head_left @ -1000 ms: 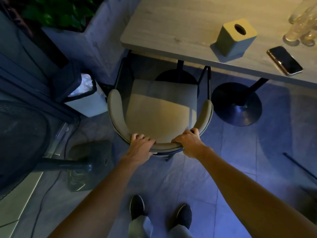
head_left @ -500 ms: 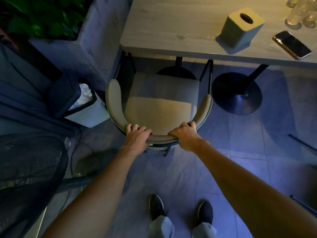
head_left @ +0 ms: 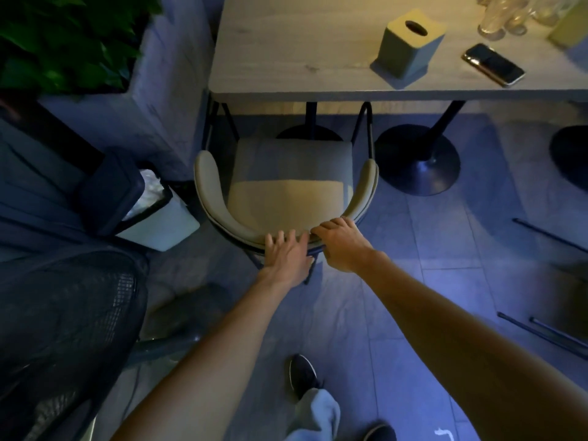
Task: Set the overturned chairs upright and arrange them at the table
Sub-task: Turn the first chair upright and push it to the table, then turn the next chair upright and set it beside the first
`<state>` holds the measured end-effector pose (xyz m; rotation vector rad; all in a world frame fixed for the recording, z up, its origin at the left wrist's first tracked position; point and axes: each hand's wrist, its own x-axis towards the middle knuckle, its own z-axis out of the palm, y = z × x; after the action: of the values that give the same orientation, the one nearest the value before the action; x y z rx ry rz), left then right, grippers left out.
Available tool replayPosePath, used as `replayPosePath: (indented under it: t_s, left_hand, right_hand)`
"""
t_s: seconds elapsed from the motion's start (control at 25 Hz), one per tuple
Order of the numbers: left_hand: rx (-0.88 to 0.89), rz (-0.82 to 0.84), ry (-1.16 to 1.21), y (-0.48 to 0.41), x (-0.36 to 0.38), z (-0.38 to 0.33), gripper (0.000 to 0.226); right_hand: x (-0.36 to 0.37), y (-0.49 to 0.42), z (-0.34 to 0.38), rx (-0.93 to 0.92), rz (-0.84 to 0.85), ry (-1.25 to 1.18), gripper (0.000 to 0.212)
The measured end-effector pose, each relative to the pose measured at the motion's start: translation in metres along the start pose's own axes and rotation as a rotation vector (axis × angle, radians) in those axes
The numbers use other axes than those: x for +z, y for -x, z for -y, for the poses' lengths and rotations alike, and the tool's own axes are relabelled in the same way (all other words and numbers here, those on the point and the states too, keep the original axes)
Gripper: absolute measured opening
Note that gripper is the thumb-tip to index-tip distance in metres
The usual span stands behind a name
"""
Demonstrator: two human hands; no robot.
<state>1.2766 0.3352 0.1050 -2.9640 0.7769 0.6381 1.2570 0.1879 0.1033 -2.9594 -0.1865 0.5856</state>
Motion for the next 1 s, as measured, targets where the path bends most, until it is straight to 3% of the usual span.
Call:
replayPosePath:
  t_s: [0.2,0.48,0.8,1.0]
  left_hand:
    - [0.093,-0.109,0.065,0.030,-0.031,-0.069,0.046]
    - [0.442,-0.164,-0.056,0.132,-0.035,-0.243,0.044]
    - [0.929,-0.031,-0.200,0.327,0.056,-0.472,0.044]
    - [1.168,0.035,-0.338,0.413,0.128,-0.568,0.039]
  right_hand:
    - [-0.030,0.079,-0.016,0.147,-0.072,-0.135,0.058]
    - [-0.023,0.308,-0.076,0.433,-0.237,-0.203,0.060]
    - [0.104,0.632,-0.087,0.905,-0.270,-0.407,0.056]
    - [0.184,0.765,-0.081,1.109,-0.255,-0.527,0.052]
